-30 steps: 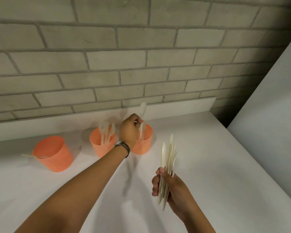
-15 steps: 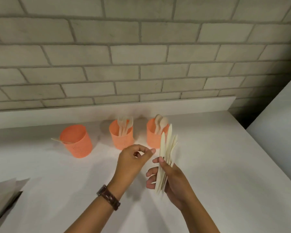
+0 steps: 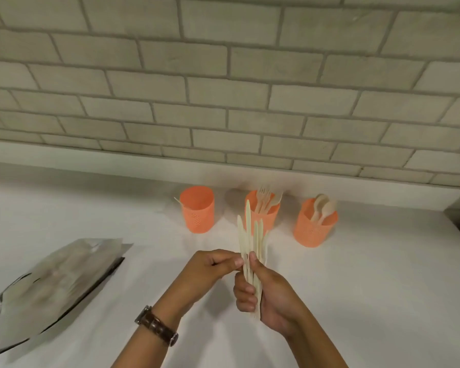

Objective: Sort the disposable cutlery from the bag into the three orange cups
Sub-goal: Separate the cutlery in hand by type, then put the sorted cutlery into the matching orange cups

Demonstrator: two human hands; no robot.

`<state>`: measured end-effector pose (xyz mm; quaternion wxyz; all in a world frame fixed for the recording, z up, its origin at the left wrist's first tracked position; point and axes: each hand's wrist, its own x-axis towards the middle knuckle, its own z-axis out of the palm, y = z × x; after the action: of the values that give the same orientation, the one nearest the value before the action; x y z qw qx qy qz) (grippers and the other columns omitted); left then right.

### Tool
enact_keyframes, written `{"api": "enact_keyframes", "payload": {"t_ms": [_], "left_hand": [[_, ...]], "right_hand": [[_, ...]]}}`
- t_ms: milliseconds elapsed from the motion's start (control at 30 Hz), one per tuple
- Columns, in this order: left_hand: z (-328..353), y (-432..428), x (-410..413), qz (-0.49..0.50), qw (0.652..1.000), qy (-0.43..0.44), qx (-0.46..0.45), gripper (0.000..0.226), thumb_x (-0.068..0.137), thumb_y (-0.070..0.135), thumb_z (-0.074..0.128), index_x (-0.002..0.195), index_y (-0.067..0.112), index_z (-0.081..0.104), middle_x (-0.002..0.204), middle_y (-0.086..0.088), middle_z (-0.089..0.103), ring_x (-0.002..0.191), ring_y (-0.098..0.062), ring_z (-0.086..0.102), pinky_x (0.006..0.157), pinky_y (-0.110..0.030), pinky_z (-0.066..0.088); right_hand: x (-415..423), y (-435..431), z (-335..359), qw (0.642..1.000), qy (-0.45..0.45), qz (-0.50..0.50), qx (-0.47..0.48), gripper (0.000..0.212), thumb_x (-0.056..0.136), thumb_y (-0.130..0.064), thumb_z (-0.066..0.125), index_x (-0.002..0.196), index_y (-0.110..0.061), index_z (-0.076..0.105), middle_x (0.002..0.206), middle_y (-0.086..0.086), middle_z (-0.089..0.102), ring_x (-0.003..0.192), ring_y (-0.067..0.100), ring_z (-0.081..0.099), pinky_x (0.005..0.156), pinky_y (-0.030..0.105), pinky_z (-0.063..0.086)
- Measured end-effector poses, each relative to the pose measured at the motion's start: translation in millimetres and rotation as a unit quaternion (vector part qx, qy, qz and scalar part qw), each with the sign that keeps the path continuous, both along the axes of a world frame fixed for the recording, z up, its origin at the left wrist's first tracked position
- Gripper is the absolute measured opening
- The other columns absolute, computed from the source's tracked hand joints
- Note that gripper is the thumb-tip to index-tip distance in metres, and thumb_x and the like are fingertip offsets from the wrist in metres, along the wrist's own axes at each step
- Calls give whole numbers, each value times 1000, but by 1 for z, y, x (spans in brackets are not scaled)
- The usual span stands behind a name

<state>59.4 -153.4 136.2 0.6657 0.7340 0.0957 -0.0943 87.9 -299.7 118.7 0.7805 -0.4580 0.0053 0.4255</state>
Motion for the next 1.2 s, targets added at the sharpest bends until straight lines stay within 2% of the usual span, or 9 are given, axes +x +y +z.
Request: {"api": "enact_keyframes", "payload": {"t_ms": [167,300,433,633,767,867,1067,1133,1200], "left_hand": [[4,16,-12,3,999,-23,49,18,88,17,60,80,10,74,81,6,70,81,-2,64,73,-5,44],[6,14,-19,27,993,-52,105,22,91,12,53,83,2,70,92,-12,69,82,-13,62,70,-6,43],[16,10,-24,52,997,-42,27,30,93,16,47,85,21,75,83,-2,71,70,-4,60,66,-4,44],[22,7,-26,87,994,-34,-55,21,90,19,56,93,10,74,78,-14,69,58,-15,57,50,-12,44],[25,15,-21,99,995,-26,-10,17,89,25,58,91,24,74,82,3,75,72,-2,66,58,1,43],[26,21,-17,96,995,-34,-11,17,88,21,59,96,30,71,71,13,72,70,4,64,62,-4,44],[32,40,-5,303,937,-140,-101,24,86,9,62,88,31,70,65,16,68,52,-4,53,62,-19,50],[34,45,-7,300,927,-223,-10,26,86,9,62,90,33,70,79,19,68,59,-1,59,67,-15,50],[30,47,-10,216,901,-316,205,30,85,6,62,96,31,71,94,16,57,76,-1,58,72,-11,44]], "right_hand": [[-7,13,1,998,-6,59,19,33,93,-42,45,90,-11,54,58,3,33,48,11,28,46,21,32],[-10,14,6,996,-24,74,36,18,90,-27,55,94,-10,55,64,5,42,53,13,32,50,23,36],[-13,14,10,996,-61,57,43,18,88,-15,53,101,-6,61,77,12,55,53,15,36,52,25,37],[-21,19,15,989,-140,54,5,28,86,-13,51,112,-5,56,75,8,68,59,18,54,61,30,50],[-18,16,15,987,-151,63,-6,32,92,-27,50,116,-7,59,87,17,66,60,21,53,61,32,48],[-15,13,12,987,-149,54,-18,40,96,-29,44,123,-2,55,82,15,63,54,16,42,53,26,37],[-11,11,5,991,-120,39,-37,37,98,-26,42,122,-2,56,79,14,60,49,13,35,49,22,31],[-8,10,4,995,-91,23,-27,39,98,-27,41,123,-1,56,79,14,61,49,14,36,49,23,31],[-6,9,5,997,-72,25,-15,45,97,-31,40,124,2,54,80,15,61,50,14,35,49,23,31]]}}
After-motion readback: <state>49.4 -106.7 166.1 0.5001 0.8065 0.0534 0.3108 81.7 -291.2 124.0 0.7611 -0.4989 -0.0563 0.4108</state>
